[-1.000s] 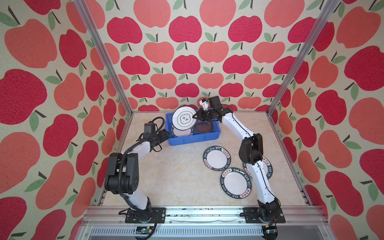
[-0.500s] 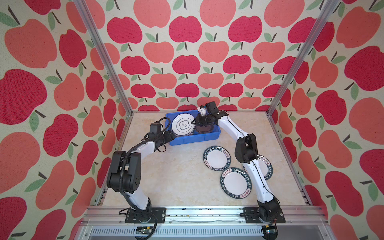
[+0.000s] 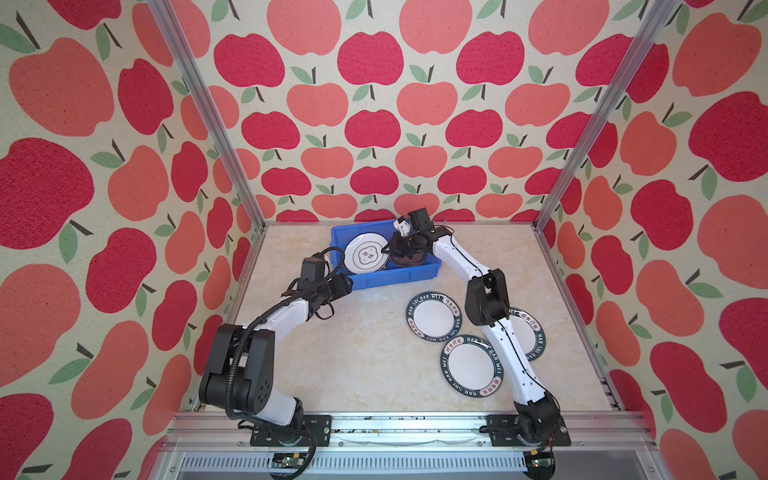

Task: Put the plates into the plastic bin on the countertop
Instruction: 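Lower the white plate with both grippers into the bin beside the glass plates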

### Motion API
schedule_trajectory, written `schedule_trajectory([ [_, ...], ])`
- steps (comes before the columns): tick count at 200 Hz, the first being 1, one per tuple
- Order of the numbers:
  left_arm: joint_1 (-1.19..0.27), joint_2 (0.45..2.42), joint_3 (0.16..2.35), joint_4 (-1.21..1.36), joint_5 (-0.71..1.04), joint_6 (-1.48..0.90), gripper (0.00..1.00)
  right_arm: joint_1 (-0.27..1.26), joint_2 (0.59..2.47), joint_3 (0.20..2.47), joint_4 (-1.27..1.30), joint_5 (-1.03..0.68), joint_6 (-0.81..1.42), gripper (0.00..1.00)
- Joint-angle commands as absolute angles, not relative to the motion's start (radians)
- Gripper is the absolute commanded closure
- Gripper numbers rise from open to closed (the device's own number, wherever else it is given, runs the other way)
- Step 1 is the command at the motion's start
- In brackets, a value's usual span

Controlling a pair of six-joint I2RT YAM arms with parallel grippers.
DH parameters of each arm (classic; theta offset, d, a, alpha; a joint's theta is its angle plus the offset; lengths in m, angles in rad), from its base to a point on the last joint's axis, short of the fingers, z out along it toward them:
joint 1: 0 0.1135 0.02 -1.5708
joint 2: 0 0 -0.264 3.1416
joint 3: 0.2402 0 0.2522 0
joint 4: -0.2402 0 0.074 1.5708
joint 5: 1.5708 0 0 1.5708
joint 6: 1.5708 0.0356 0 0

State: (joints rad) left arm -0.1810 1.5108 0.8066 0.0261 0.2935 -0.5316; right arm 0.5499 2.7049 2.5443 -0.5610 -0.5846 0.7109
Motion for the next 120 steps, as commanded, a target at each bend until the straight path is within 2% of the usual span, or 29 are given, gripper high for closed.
schedule_trajectory([
  [1,-0.182,1.488,0.800,0.006,0.273,-0.529,0.35,0.567,2.730,2.616,-0.579,-0.603,0.710,0.81],
  [18,-0.182,1.496,0.808,0.011,0.271,-0.526,0.35,0.573,2.733,2.622,-0.581,-0.593,0.706,0.61],
  [46,-0.181,1.524,0.836,0.005,0.283,-0.519,0.35,0.583,2.728,2.644,-0.626,-0.554,0.665,0.47],
  [64,-0.181,1.534,0.849,0.003,0.288,-0.514,0.35,0.581,2.715,2.645,-0.669,-0.518,0.639,0.41],
  [120,-0.186,1.535,0.859,0.014,0.281,-0.518,0.35,0.582,2.680,2.660,-0.791,-0.358,0.504,0.41],
])
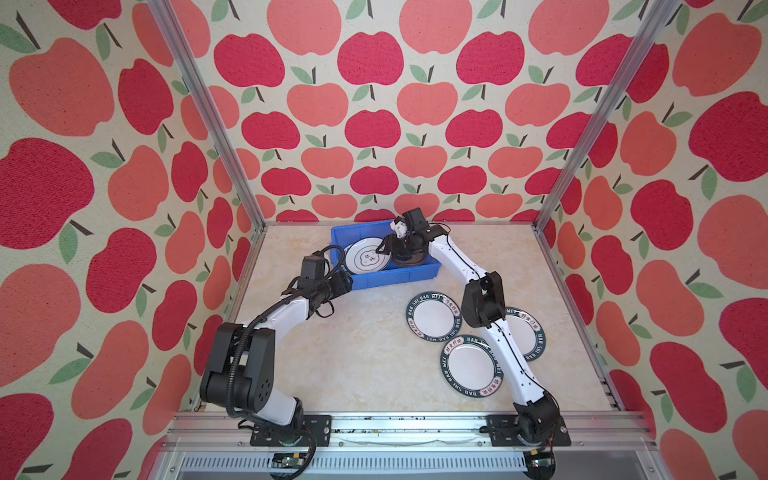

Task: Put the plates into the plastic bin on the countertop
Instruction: 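Lower the white plate with both grippers into the bin beside the glass plates, then open both grippers to release the white plate in the bin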

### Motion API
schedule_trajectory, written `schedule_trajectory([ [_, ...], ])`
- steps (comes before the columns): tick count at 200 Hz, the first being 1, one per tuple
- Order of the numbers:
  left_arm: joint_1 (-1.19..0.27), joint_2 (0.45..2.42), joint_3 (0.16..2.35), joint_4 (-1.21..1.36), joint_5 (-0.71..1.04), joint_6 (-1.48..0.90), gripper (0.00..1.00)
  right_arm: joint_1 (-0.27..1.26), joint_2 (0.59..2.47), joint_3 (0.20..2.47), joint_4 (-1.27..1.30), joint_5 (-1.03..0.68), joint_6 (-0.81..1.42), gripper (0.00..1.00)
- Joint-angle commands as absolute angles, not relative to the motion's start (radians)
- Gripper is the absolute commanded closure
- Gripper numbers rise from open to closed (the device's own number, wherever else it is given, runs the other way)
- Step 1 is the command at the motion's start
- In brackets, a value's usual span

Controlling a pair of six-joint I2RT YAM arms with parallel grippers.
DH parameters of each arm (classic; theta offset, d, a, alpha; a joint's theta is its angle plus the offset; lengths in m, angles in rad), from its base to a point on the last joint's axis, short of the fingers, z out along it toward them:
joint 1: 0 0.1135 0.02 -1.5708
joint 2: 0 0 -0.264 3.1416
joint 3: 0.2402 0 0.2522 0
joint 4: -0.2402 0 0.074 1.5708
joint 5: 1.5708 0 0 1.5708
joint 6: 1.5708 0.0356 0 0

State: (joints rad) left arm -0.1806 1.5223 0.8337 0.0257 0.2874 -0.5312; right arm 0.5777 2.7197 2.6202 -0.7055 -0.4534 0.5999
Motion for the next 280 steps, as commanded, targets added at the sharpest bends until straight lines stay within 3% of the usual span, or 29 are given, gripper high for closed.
schedule_trajectory([
  [1,-0.186,1.535,0.859,0.015,0.281,-0.518,0.35,0.582,2.679,2.660,-0.793,-0.354,0.502,0.41],
  [74,-0.197,1.529,0.865,0.012,0.272,-0.523,0.35,0.588,2.660,2.669,-0.777,-0.340,0.479,0.38],
  [129,-0.197,1.541,0.885,0.014,0.279,-0.522,0.35,0.622,2.586,2.687,-0.845,-0.217,0.375,0.34],
  [189,-0.211,1.533,0.906,-0.002,0.276,-0.495,0.34,0.623,2.594,2.686,-0.825,-0.243,0.396,0.34],
  [280,-0.209,1.500,0.886,-0.027,0.259,-0.477,0.30,0.612,2.674,2.685,-0.854,-0.170,0.357,0.42],
])
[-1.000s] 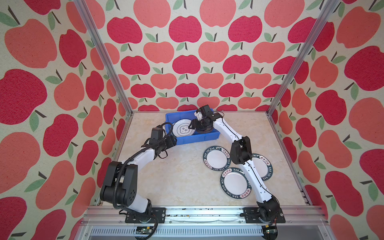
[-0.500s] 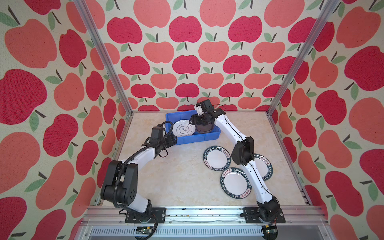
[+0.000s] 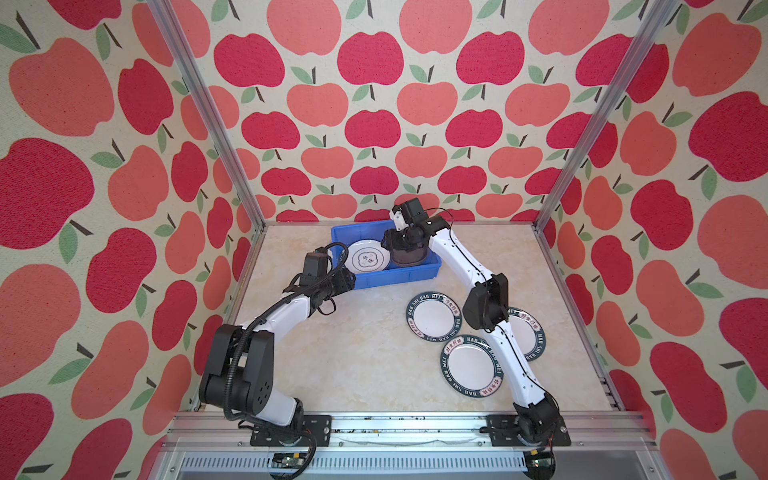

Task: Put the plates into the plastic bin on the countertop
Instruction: 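Open both grippers to release the white plate in the bin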

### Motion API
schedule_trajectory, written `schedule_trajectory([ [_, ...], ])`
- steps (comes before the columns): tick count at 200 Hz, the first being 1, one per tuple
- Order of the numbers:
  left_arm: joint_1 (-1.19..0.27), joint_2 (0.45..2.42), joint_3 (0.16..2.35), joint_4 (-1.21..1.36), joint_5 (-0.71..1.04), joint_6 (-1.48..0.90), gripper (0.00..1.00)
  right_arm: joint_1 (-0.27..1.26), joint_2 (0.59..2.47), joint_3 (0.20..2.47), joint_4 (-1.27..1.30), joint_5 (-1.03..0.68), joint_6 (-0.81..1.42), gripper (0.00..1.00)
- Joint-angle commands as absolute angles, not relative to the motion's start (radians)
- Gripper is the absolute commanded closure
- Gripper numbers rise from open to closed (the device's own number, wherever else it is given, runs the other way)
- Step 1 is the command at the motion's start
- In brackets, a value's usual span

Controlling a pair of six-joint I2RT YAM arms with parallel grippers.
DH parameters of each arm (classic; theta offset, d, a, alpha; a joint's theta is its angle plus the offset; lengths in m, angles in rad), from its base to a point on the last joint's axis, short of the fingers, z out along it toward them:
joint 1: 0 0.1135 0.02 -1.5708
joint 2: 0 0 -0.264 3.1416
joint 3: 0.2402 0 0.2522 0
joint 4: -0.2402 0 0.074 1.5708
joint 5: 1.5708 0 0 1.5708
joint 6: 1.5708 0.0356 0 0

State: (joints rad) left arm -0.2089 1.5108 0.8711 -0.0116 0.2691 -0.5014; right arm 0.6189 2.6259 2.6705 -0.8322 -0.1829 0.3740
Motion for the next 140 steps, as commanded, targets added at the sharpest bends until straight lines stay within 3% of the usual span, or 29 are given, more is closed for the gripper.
schedule_trajectory([
  [1,-0.210,1.500,0.887,-0.027,0.258,-0.476,0.30,0.612,2.675,2.686,-0.854,-0.170,0.357,0.42],
  [140,-0.201,1.499,0.895,-0.027,0.243,-0.489,0.26,0.536,2.764,2.664,-0.787,-0.277,0.458,0.43],
])
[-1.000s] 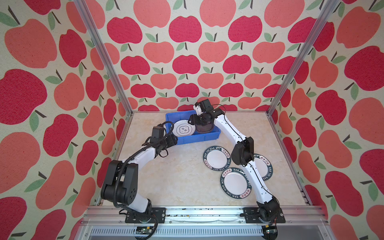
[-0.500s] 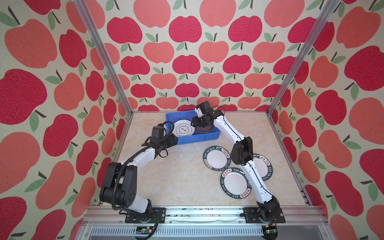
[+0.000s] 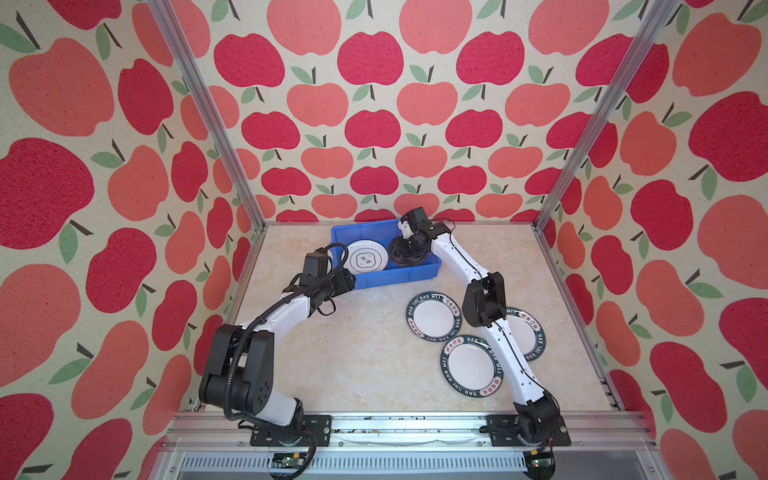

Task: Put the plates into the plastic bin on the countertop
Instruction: 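Open both grippers to release the white plate in the bin, then raise both grippers out of the bin and draw them back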

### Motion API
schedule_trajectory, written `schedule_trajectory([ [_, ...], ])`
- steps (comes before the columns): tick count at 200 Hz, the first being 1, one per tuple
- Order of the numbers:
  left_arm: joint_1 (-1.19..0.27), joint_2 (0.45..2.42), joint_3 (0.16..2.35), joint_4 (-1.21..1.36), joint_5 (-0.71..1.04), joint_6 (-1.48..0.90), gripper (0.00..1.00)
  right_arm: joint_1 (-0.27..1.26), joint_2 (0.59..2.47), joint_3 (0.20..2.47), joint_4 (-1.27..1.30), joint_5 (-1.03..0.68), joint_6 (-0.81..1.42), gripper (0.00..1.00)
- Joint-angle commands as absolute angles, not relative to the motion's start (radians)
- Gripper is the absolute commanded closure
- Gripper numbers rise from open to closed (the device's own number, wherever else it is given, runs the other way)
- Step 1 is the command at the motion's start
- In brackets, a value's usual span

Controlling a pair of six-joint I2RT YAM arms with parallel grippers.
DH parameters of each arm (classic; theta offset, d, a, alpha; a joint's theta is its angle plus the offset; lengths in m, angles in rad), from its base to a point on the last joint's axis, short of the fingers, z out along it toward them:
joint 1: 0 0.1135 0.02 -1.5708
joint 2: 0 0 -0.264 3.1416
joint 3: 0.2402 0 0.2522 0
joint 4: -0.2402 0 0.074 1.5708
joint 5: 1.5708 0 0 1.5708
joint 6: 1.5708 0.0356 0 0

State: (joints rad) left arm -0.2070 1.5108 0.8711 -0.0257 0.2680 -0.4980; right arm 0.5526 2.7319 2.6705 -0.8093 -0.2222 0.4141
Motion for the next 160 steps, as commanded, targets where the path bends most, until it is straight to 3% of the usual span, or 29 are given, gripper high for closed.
schedule_trajectory([
  [1,-0.201,1.497,0.894,-0.026,0.243,-0.490,0.26,0.536,2.764,2.663,-0.788,-0.278,0.458,0.43],
  [31,-0.203,1.472,0.911,-0.034,0.222,-0.483,0.20,0.530,2.717,2.607,-0.726,-0.318,0.453,0.44],
  [61,-0.223,1.396,0.944,-0.078,0.164,-0.435,0.00,0.520,2.620,2.554,-0.597,-0.402,0.470,0.44],
  [111,-0.321,1.231,0.990,-0.176,0.068,-0.409,0.01,0.510,2.374,2.378,-0.385,-0.546,0.416,0.43],
  [160,-0.562,1.212,0.994,-0.224,-0.062,-0.440,0.01,0.448,2.072,1.896,-0.180,-0.547,0.504,0.43],
])
